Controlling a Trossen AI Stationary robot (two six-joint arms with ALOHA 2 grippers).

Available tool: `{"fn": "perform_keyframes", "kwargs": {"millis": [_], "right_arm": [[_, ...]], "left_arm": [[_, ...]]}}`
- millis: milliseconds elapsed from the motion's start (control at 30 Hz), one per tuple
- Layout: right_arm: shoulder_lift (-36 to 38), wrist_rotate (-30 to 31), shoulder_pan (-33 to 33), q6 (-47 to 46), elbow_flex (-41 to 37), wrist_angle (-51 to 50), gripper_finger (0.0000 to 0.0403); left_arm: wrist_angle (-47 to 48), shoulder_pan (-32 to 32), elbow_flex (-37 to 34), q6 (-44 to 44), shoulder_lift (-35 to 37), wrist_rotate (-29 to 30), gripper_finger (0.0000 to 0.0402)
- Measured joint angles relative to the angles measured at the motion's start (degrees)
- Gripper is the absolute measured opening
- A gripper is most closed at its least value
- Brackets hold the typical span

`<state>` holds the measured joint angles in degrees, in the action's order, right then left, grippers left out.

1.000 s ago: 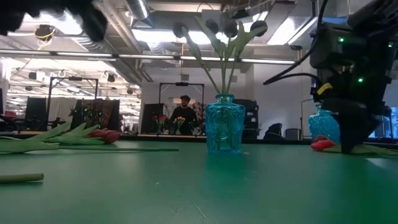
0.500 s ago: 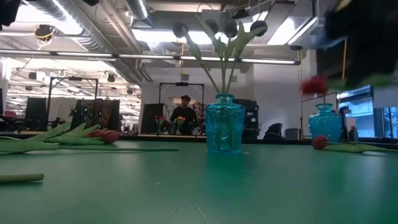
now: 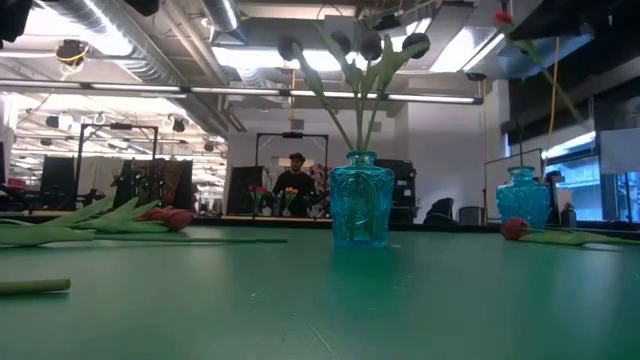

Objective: Sort flowers into vase by color
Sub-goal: Put the red tulip into the top blue vase

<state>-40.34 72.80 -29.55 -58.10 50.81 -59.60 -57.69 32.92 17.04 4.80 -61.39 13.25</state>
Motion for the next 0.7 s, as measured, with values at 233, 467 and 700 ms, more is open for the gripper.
{"fn": "perform_keyframes", "kwargs": {"millis": [233, 467, 700], "right_arm": [[3.47, 15.14, 13.18, 8.29, 0.14, 5.59, 0.0001], [-0.82, 10.12, 28.15, 26.83, 0.20, 19.43, 0.0001], [-6.14, -9.44, 44.05, 56.76, 0.15, 50.52, 0.0001]], "left_arm": [[-0.41, -3.48, 0.00, -0.39, 0.00, 2.15, 0.0004], [-1.74, -8.00, 0.00, -0.37, -0.48, 2.02, 0.0004], [-1.73, -10.46, 0.00, 1.39, -2.29, 0.61, 0.0004]]}}
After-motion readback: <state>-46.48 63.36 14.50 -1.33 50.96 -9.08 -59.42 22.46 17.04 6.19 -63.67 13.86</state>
